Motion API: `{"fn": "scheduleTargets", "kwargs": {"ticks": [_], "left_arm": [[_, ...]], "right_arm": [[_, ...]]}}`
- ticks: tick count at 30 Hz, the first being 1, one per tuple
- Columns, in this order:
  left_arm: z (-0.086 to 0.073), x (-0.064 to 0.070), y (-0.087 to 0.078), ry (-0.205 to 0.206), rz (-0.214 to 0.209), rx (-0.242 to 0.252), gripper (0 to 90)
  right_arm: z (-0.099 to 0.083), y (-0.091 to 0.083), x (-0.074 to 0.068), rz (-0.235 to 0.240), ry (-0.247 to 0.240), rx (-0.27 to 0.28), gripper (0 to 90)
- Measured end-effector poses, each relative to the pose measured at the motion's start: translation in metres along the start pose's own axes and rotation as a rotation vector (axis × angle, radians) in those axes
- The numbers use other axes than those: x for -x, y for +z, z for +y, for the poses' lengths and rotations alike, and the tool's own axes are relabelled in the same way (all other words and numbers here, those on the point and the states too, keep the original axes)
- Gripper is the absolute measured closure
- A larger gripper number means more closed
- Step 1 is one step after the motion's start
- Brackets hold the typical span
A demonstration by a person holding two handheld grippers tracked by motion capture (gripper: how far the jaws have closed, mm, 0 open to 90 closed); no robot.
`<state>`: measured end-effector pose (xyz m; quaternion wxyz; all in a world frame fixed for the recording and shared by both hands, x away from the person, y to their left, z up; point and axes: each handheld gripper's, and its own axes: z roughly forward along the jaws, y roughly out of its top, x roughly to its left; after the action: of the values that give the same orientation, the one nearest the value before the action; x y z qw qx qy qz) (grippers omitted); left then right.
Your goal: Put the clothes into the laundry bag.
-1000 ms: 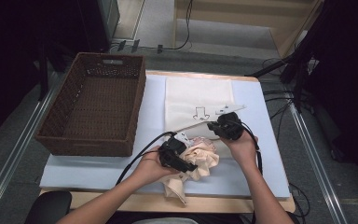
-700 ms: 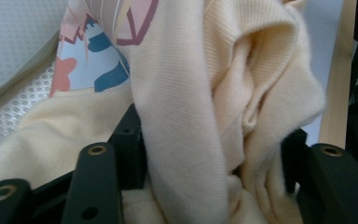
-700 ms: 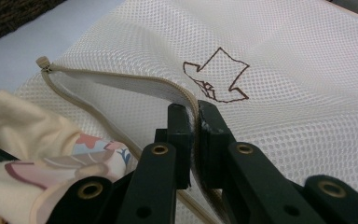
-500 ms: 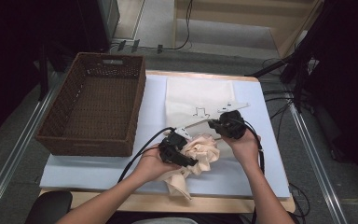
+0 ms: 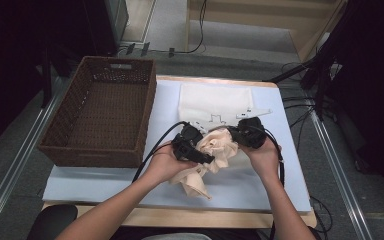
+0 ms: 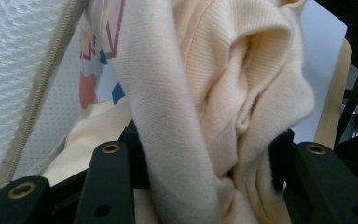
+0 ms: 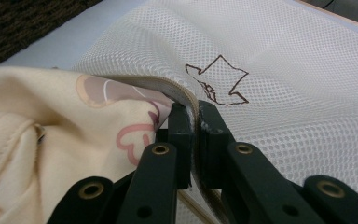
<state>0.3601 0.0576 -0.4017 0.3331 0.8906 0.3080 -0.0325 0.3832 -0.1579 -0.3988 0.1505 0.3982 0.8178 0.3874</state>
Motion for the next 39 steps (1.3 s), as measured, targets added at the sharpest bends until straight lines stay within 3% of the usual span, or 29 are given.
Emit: {"fn": "scheduleTargets", "kwargs": {"ticks": [11, 15, 19, 21, 25, 30, 36, 39], "left_arm": [[-0.001, -0.006, 0.019, -0.031, 0.029, -0.038, 51.6], [0.0, -0.011, 0.023, -0.08, 0.016, -0.038, 51.6], [0.008, -0.017, 0.02, -0.184, -0.001, -0.032, 51.8], [0.012, -0.019, 0.018, -0.209, 0.001, -0.026, 52.1], [0.018, -0.017, 0.019, -0.205, 0.046, 0.006, 52.1], [0.018, -0.02, 0.037, -0.188, 0.089, -0.02, 50.5], [0.018, -0.019, 0.043, -0.174, 0.078, -0.005, 42.7], [0.018, -0.017, 0.042, -0.158, 0.063, -0.004, 34.1]], "right_arm": [[0.002, -0.003, -0.004, -0.007, -0.013, 0.007, 86.8], [0.004, -0.007, -0.006, 0.003, -0.021, 0.022, 86.8], [0.004, -0.009, -0.008, 0.005, -0.024, 0.026, 87.0], [0.005, -0.01, -0.009, 0.01, -0.023, 0.029, 87.2], [0.006, -0.015, -0.009, 0.012, -0.023, 0.052, 87.4], [0.005, -0.013, -0.008, 0.029, -0.013, 0.031, 87.4], [0.002, -0.01, -0.007, 0.03, -0.009, 0.02, 87.4], [0.001, -0.01, -0.007, 0.029, -0.012, 0.019, 87.4]]}}
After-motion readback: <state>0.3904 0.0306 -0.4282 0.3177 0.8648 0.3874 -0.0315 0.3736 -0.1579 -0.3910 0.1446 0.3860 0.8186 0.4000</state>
